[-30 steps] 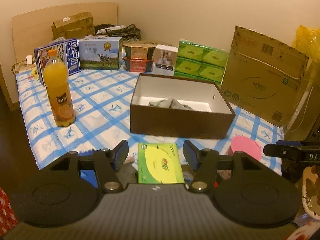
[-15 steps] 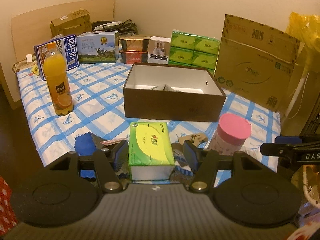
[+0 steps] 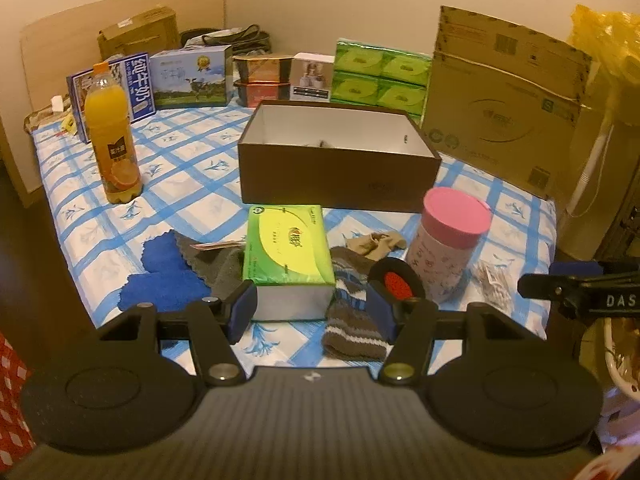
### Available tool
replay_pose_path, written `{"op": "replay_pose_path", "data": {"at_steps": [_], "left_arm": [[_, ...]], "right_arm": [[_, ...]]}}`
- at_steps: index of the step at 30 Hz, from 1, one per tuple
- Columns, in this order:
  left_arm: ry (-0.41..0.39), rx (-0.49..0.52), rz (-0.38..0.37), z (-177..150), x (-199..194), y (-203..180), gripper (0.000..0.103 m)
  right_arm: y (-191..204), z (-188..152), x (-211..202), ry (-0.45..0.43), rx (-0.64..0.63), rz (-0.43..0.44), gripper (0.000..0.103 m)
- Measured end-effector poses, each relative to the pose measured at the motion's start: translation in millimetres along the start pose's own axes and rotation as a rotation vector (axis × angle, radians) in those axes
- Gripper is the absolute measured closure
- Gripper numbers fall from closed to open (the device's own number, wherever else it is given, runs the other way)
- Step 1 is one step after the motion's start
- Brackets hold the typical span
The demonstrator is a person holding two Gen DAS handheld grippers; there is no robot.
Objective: Organize soft objects
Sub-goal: 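Withdraw both tools from the box back toward the remaining bed items, then grasp the white cloth with the left tool while the right tool grasps the cotton-swab bag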
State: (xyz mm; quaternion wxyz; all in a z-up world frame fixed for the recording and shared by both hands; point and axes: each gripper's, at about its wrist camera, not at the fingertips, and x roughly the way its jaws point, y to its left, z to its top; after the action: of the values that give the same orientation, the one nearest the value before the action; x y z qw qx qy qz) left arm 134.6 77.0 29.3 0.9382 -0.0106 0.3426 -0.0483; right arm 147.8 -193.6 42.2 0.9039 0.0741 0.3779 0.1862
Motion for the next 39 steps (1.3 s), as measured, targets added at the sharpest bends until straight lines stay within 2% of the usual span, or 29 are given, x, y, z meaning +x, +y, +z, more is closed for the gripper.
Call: {"op": "replay_pose_path", "data": {"at_steps": [4, 12, 20, 33, 39], "left_arm": [[0.007, 0.002, 0.013, -9, 2, -2, 0.045], [0.034, -0.026, 0.012, -27, 10, 0, 0.045], [0.105, 0.069, 0.01, -50, 28, -9, 0.045], [0.228, 0.061, 0.014, -76, 63, -3, 0.045], [0.259, 0.074, 0.017, -85, 79, -4, 0.045]], "right_arm": [[-1, -8, -3, -0.019, -0.021, -0.026, 0.031], [-10, -19, 2, 0.025, 0.007, -0.079, 0.031], [-17, -31, 11, 0.059, 0.004, -0.074, 0.031], [-24, -46, 29, 0.106, 0.033, -0.079, 0.031], [-28, -50, 34, 0.119, 0.057, -0.084, 0.031]]}}
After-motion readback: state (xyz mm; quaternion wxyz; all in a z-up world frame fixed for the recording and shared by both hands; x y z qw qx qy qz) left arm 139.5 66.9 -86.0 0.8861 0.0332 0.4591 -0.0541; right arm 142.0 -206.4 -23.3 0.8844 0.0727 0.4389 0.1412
